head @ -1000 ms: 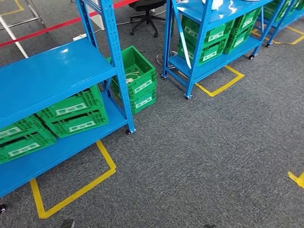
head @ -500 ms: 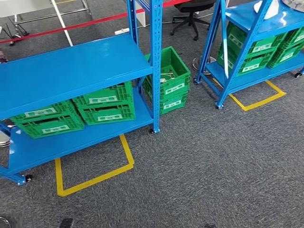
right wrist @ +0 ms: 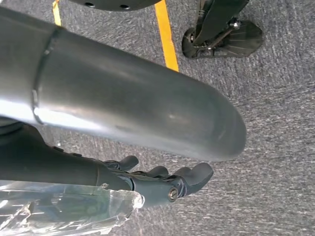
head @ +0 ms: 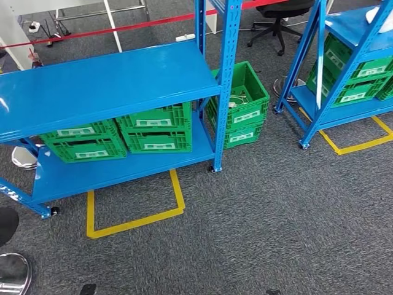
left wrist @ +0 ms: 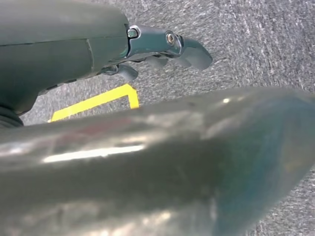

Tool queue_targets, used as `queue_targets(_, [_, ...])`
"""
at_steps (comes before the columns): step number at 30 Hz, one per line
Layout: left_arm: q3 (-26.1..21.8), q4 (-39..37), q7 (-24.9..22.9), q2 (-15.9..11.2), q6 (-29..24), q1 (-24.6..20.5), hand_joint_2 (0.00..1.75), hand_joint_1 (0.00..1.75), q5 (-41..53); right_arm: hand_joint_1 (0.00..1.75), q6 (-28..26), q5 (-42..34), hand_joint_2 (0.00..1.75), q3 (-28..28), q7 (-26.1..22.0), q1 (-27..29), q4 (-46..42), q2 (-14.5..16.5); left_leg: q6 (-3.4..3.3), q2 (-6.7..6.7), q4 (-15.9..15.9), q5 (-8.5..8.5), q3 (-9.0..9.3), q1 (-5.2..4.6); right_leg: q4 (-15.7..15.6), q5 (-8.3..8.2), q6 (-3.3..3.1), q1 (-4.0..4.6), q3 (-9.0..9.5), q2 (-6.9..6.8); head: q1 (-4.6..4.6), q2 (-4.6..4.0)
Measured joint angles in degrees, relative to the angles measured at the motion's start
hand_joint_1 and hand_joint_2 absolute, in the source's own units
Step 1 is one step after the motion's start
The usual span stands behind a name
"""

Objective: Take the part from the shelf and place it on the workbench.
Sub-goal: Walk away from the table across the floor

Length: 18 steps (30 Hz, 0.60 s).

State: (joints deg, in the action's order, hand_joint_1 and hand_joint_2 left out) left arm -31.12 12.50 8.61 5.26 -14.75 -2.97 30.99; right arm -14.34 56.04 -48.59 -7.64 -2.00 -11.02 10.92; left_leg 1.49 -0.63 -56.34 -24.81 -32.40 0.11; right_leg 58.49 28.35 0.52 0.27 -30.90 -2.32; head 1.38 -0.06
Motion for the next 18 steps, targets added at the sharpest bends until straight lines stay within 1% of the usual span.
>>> queue_targets(2, [0.0, 0.0, 0.0, 0.1, 0.0, 0.1, 0.00, 0.00, 0.0, 0.00, 0.0, 0.0, 0.00, -0.2, 0.0, 0.0, 0.0, 0.0, 0.22, 0.06, 0.3, 0.04, 0.11, 0.01, -0.1, 0.01, -0.48, 0.11, -0.18, -0.03, -0.11, 0.00])
queue_targets(3, [0.0, 0.0, 0.0, 0.0, -0.1, 0.1, 0.00, 0.00, 0.0, 0.00, 0.0, 0.0, 0.00, -0.3, 0.0, 0.0, 0.0, 0.0, 0.16, 0.06, 0.3, -0.04, 0.14, -0.02, -0.4, -0.11, -0.53, 0.07, -0.17, -0.01, -0.11, 0.01])
queue_targets(6, [0.0, 0.0, 0.0, -0.1, -0.1, 0.1, 0.00, 0.00, 0.0, 0.00, 0.0, -0.2, 0.00, -0.5, -0.1, 0.0, 0.0, 0.0, -0.20, 0.07, 0.3, -0.09, 0.14, -0.09, -0.9, -0.43, 0.16, 0.01, 0.07, 0.01, -0.11, 0.01])
queue_targets(11, [0.0, 0.0, 0.0, -0.1, 0.0, 0.1, 0.00, 0.00, -0.1, 0.00, 0.6, 0.0, 0.00, -0.7, -0.9, 0.0, 0.0, 0.0, -0.48, 0.07, 0.2, -0.06, 0.08, -0.13, -1.2, -0.66, 0.81, -0.06, 0.40, 0.03, -0.11, 0.01])
queue_targets(14, [0.0, 0.0, 0.0, -0.1, 0.0, 0.1, 0.00, 0.00, -0.1, 0.00, 0.7, 0.3, 0.00, -0.7, -1.0, 0.0, 0.0, 0.0, -0.60, 0.07, 0.2, -0.03, 0.05, -0.13, -1.3, -0.77, 1.00, -0.11, 0.70, 0.04, -0.09, 0.01])
queue_targets(16, [0.0, 0.0, 0.0, -0.3, 0.0, 0.1, 0.00, 0.00, -0.2, 0.00, 0.8, 0.5, 0.00, -0.6, -0.9, 0.0, 0.0, 0.0, -1.27, 0.12, 0.4, -0.07, 0.02, -0.28, -1.7, -0.96, 1.56, -0.29, 0.93, -0.16, -0.03, 0.01])
queue_targets(17, [0.0, 0.0, 0.0, -0.4, 0.0, 0.1, 0.00, 0.00, -0.2, 0.00, 0.9, 0.7, 0.00, -0.6, -0.9, 0.0, 0.0, 0.0, -1.73, 0.30, 1.0, 0.22, 0.32, -0.15, -2.0, -1.02, 1.86, -0.33, 1.02, -0.28, 0.01, 0.01])
queue_targets(18, [0.0, 0.0, 0.0, -0.4, 0.0, 0.1, 0.00, 0.00, -0.2, 0.00, 1.0, 1.0, 0.00, -0.6, -0.9, 0.0, 0.0, 0.1, -2.18, 0.53, 1.9, 0.57, 0.80, 0.00, -2.0, -0.80, 2.18, -0.35, 1.06, -0.11, -0.05, 0.01])
